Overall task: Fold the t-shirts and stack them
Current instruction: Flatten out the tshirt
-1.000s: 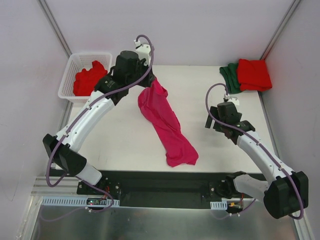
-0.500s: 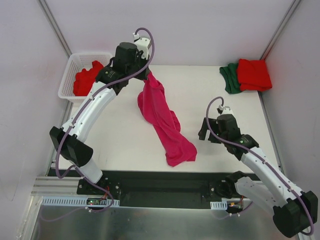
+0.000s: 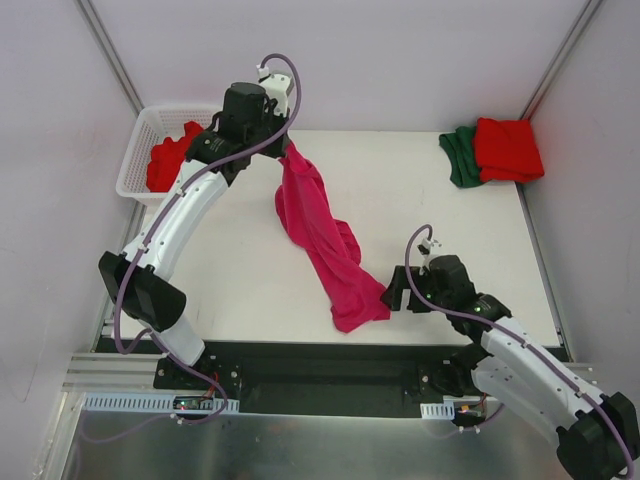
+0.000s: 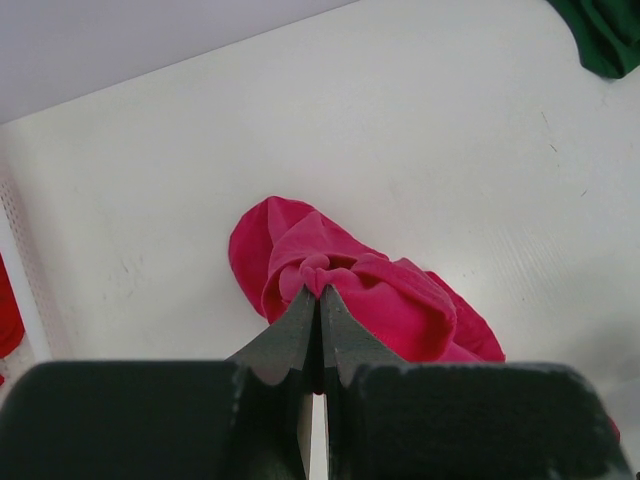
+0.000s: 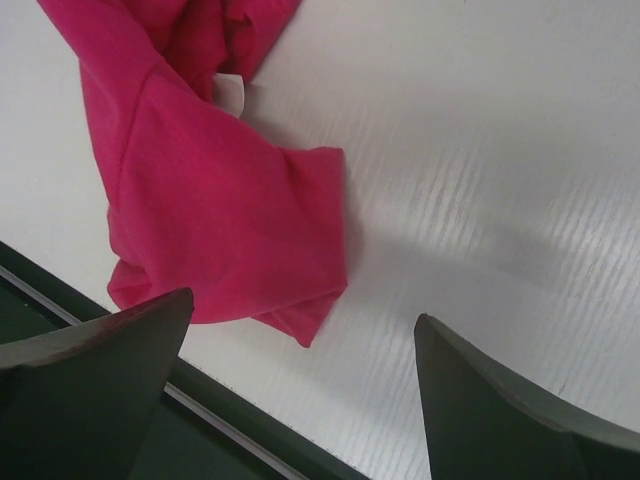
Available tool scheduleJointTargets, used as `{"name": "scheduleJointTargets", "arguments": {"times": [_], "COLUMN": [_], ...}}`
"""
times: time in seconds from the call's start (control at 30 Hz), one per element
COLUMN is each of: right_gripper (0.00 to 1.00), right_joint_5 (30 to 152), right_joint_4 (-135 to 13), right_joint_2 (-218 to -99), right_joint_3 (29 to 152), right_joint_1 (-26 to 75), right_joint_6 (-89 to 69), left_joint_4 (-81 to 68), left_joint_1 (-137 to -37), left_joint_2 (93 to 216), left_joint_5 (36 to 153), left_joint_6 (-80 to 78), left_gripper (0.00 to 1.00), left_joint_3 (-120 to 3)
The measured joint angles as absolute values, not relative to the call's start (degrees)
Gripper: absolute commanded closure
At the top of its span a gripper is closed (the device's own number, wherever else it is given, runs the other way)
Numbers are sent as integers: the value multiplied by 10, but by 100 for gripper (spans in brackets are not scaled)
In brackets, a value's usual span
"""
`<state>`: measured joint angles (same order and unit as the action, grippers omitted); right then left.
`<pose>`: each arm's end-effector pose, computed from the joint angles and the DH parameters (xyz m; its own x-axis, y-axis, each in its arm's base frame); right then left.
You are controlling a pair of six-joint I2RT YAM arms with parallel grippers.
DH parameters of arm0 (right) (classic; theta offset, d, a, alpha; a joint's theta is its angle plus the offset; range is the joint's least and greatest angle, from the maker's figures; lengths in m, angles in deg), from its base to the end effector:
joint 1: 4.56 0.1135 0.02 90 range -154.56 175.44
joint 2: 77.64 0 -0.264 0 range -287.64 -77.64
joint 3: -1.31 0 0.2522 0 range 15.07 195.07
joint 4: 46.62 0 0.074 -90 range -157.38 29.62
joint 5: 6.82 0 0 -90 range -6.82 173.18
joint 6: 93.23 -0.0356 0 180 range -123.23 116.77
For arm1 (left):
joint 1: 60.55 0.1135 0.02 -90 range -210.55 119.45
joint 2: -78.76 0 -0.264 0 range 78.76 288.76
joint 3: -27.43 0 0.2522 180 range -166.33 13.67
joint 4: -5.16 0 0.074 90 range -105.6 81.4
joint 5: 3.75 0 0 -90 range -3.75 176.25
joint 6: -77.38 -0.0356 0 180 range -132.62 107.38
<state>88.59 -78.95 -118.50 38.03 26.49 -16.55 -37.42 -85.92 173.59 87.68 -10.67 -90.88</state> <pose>0.1352 0.0853 0.2030 -0.6288 -0.1108 -0.7696 -0.4456 0.8625 0.2398 0.3404 -0.1624 0.4412 -0.3108 0.1097 -0.9441 0.4393 0.8974 -0.0403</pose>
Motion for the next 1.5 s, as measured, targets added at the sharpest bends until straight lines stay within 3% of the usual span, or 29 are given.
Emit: {"name": "scheduleJointTargets", "arguments": {"times": [0.4,0.5,0.6,0.7,0.73,0.8,0.83,1.17,1.5], "right_gripper": [2,13,27,58,73,87,99,99,99], "right_joint_5": [892,896,898,901,902,903,904,802,583], "right_joint_4": [-682,-656,-632,-610,-608,-606,-606,-684,-814], "right_joint_2": [-1320,-1351,-1376,-1399,-1406,-1417,-1422,-1392,-1313], "right_joint_3": [369,369,369,372,372,375,378,453,681], "right_joint_1": [301,312,322,329,332,337,339,355,355], "right_joint_6": [-165,-166,-167,-169,-168,-166,-168,-152,-73], "left_joint_4": [-379,-379,-379,-379,-379,-379,-379,-381,-381], "left_joint_1": [-833,-830,-827,-822,-822,-822,-822,-822,-822], "left_joint_2": [1706,1696,1688,1686,1686,1686,1686,1676,1613], "left_joint_5": [880,883,887,888,888,888,888,887,886], "left_joint_6": [-107,-108,-108,-107,-107,-107,-107,-108,-108], "left_gripper": [100,100,100,100,100,100,100,100,100], "left_joint_3": [-885,-880,-876,-875,-874,-870,-867,-866,-841]}}
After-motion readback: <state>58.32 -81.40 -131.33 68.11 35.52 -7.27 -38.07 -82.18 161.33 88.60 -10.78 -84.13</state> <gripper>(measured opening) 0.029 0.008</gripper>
